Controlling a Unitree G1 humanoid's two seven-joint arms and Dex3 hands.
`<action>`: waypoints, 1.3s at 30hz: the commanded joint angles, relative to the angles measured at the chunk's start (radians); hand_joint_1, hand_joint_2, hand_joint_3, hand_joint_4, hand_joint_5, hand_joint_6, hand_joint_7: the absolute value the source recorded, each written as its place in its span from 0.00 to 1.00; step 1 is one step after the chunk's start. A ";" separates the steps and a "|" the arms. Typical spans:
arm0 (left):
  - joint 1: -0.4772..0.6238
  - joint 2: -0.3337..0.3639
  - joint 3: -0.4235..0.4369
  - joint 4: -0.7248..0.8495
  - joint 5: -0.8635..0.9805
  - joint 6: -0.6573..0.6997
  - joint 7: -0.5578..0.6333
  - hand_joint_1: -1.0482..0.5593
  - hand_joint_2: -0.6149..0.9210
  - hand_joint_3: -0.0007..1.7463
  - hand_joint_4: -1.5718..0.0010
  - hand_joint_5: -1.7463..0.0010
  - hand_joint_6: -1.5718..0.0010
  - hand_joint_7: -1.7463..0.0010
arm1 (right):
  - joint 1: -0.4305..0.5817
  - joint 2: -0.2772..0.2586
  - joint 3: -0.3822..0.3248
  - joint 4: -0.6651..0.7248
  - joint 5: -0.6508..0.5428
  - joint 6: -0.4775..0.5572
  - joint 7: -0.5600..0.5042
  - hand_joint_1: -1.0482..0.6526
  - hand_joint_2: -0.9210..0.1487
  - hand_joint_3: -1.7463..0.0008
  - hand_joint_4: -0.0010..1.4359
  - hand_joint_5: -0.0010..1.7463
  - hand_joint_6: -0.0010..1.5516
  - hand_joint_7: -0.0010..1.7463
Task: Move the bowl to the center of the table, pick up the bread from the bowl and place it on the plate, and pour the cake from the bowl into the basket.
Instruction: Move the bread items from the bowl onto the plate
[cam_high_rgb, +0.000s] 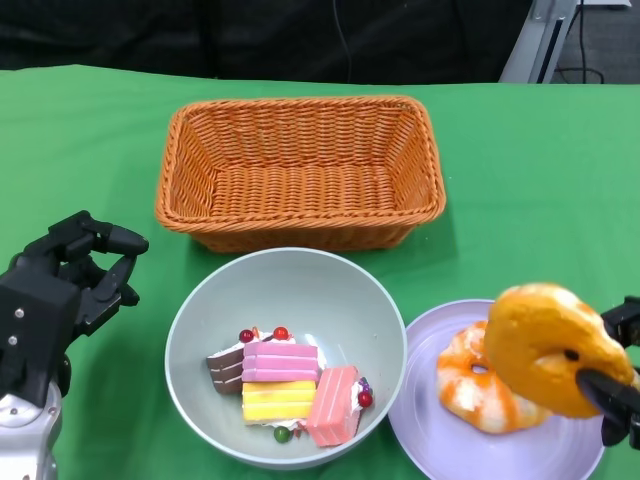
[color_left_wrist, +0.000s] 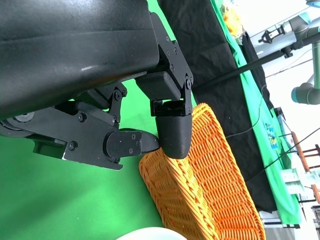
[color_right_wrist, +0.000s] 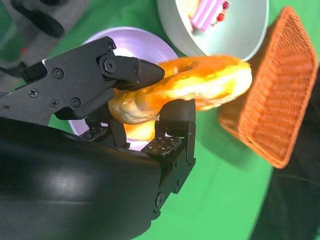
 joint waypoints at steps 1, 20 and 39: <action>-0.013 0.019 0.009 0.010 -0.014 -0.002 -0.006 0.59 1.00 0.22 0.49 0.20 0.50 0.36 | 0.000 -0.038 -0.020 0.013 0.020 0.029 0.004 0.60 0.07 0.64 0.42 1.00 0.38 0.82; -0.008 0.016 0.004 -0.002 -0.019 -0.003 -0.003 0.59 1.00 0.22 0.51 0.20 0.51 0.36 | 0.013 -0.206 0.035 0.096 0.098 0.084 0.103 0.60 0.02 0.69 0.47 0.96 0.40 0.81; -0.003 0.014 -0.001 -0.011 -0.019 0.002 -0.007 0.59 1.00 0.22 0.50 0.19 0.51 0.36 | -0.045 -0.257 0.150 0.166 0.137 0.115 0.120 0.60 0.09 0.55 0.46 0.99 0.38 0.84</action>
